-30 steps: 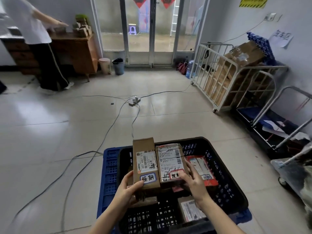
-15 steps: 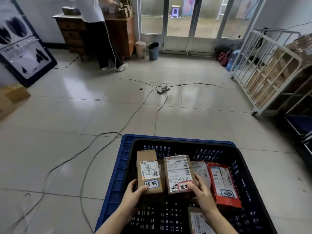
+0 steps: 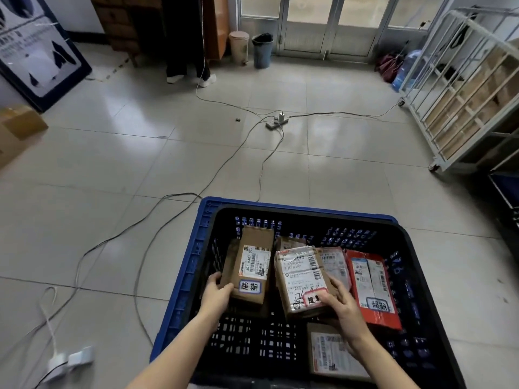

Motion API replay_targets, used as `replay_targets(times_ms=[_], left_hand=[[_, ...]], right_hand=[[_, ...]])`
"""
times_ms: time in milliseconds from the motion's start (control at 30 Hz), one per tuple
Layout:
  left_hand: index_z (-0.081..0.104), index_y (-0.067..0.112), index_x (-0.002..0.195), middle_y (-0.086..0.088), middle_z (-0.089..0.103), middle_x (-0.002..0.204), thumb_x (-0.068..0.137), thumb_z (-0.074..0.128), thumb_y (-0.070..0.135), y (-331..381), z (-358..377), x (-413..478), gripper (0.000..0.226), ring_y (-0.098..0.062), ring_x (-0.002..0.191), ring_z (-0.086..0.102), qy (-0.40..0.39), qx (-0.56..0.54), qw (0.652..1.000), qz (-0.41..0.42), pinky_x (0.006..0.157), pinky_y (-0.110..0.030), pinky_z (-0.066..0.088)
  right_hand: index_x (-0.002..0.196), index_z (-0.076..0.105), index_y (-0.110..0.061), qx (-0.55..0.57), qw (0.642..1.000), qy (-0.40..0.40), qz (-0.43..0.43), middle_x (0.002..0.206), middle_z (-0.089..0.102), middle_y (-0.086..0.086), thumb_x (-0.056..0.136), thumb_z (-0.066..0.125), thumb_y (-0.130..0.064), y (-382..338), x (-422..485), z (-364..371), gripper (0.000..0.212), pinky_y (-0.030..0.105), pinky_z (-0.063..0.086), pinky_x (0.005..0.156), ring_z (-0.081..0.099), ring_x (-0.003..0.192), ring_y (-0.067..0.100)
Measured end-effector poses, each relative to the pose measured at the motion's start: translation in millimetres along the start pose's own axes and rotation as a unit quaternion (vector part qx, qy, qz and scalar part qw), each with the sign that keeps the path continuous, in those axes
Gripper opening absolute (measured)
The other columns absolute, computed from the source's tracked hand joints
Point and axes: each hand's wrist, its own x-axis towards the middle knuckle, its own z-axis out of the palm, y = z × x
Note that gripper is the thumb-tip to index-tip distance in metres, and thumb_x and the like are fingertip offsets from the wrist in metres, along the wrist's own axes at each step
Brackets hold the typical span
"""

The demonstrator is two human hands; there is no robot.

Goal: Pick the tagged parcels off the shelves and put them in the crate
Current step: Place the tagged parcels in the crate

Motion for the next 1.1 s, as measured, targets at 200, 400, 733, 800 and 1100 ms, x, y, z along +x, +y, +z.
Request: replay_targets(times_ms=[200,400,733,800,1100], left_hand=[[0.044,0.01,0.135,-0.006,0.051,0.13,0.092,0.054,0.012,3,-7,-33,0.044,-0.018,0.121,0.047,0.016,0.248,0.942,0.226,0.103,-0.028,0.038],[0.062,0.015,0.116,0.01,0.052,0.104,0.09,0.057,0.016,-16,-16,-44,0.026,-0.01,0.109,0.053,-0.083,0.354,0.886,0.288,0.094,-0.018,0.04],[0.041,0.013,0.14,-0.005,0.047,0.142,0.092,0.053,0.024,-27,-11,-27,0.05,-0.017,0.129,0.045,-0.208,0.45,0.857,0.14,0.103,-0.021,0.034],[0.039,0.013,0.141,-0.007,0.046,0.143,0.092,0.052,0.02,-28,-5,-25,0.051,-0.018,0.13,0.044,-0.233,0.436,0.863,0.11,0.106,-0.024,0.036],[0.039,0.016,0.139,-0.01,0.05,0.138,0.091,0.049,0.01,-37,27,-5,0.05,-0.024,0.126,0.048,-0.275,0.469,0.839,0.031,0.101,-0.027,0.04]], right_hand=[[0.118,0.055,-0.016,-0.071,0.971,-0.192,0.123,0.109,0.067,0.018,0.058,0.073,-0.033,-12,-5,-34,0.064,0.039,0.05,0.08,0.065,0.093,0.027],[0.113,0.058,-0.027,-0.257,0.915,-0.268,0.157,0.104,0.067,0.004,0.068,0.063,-0.029,-12,13,-7,0.045,0.026,0.046,0.073,0.062,0.092,0.015],[0.127,0.054,-0.016,-0.332,0.858,-0.331,0.209,0.103,0.065,0.002,0.078,0.062,0.001,19,49,35,0.052,0.014,0.05,0.072,0.063,0.09,0.009],[0.128,0.054,-0.014,-0.342,0.86,-0.324,0.197,0.107,0.064,0.003,0.079,0.064,0.0,25,52,38,0.052,0.015,0.051,0.077,0.062,0.093,0.01],[0.123,0.06,-0.009,-0.458,0.846,-0.252,0.108,0.127,0.061,0.005,0.079,0.059,-0.001,60,63,44,0.044,0.011,0.037,0.09,0.054,0.117,0.013]])
